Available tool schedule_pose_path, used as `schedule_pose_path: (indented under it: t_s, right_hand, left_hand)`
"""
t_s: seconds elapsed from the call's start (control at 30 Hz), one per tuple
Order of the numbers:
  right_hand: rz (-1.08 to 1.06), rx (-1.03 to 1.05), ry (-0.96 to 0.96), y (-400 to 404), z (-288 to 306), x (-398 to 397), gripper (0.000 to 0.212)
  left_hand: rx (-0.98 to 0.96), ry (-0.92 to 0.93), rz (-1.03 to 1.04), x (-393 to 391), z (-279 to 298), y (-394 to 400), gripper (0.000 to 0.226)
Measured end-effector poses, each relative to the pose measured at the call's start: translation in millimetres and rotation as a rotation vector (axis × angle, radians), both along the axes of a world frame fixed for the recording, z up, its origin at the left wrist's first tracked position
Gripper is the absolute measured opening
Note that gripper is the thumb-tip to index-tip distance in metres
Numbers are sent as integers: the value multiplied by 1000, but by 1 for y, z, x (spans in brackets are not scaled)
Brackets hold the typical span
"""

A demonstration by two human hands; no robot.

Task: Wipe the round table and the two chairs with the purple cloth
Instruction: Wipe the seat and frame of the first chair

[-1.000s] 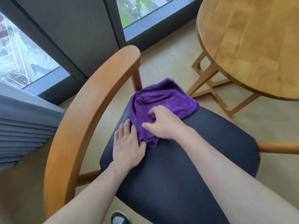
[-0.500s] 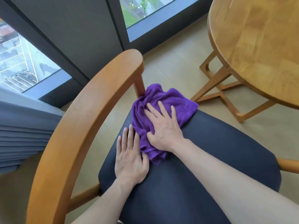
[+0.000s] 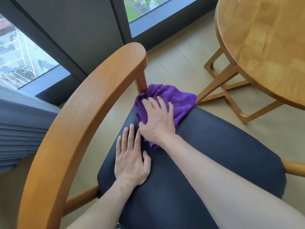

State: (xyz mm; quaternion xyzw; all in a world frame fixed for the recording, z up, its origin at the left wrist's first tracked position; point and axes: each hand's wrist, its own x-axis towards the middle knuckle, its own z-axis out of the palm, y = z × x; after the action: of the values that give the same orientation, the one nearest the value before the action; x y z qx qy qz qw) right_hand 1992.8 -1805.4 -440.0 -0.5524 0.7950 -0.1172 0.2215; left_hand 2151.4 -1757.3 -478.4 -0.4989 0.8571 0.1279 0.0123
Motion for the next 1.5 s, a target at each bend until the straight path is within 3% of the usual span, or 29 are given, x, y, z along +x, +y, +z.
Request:
schedule_pose_path:
  t_s: [0.1, 0.17, 0.3, 0.37, 0.43, 0.57, 0.77, 0.87, 0.97, 1.03, 1.1, 1.17, 1.27, 1.37, 1.43, 1.5]
  right_hand:
    - [233, -51, -26, 36, 9, -19, 73]
    - [273, -47, -9, 67, 14, -50, 71]
    - [-53, -13, 34, 101, 12, -98, 70]
    - [-325, 67, -14, 77, 8, -74, 80]
    - [-417, 138, -13, 47, 6, -32, 93]
    - [-142, 99, 61, 57, 2, 7, 98]
    - [348, 5, 237, 123, 17, -76, 61]
    - [132, 49, 311, 116, 16, -128, 59]
    - [-213, 97, 160, 86, 7, -115, 72]
    - [-306, 111, 50, 73, -3, -83, 80]
    - [-275, 106, 71, 71, -6, -63, 80]
    - [-163, 107, 142, 84, -1, -66, 76]
    - [91, 70, 210, 112, 14, -81, 67]
    - [341, 54, 240, 141, 22, -107, 60]
    - [298, 78, 273, 151, 19, -135, 62]
    - [43, 136, 261, 148, 13, -153, 70]
  left_hand:
    - [-2, 9, 0, 1, 2, -1, 77]
    - [1, 24, 12, 1, 3, -1, 77]
    - [2, 20, 28, -2, 3, 1, 77]
    - [-3, 16, 26, -3, 3, 1, 77]
    - [-8, 15, 24, -3, 3, 2, 77]
    - [-14, 17, 14, -1, 3, 1, 76]
    - [26, 41, 32, 0, 7, 1, 75]
    - [53, 28, 35, -1, 8, 1, 77]
    - [77, -17, 47, -8, 11, 3, 78]
    - [106, -40, 65, -18, 16, 6, 80]
    - [146, -34, 75, -25, 22, 10, 84]
    - [195, -90, 40, -30, 30, 16, 95]
    - [362, -215, 39, -48, 45, 19, 135]
    - [491, -284, 63, -74, 57, 24, 159]
    - [495, -324, 62, -83, 60, 30, 168]
    - [493, -336, 90, -84, 59, 32, 173]
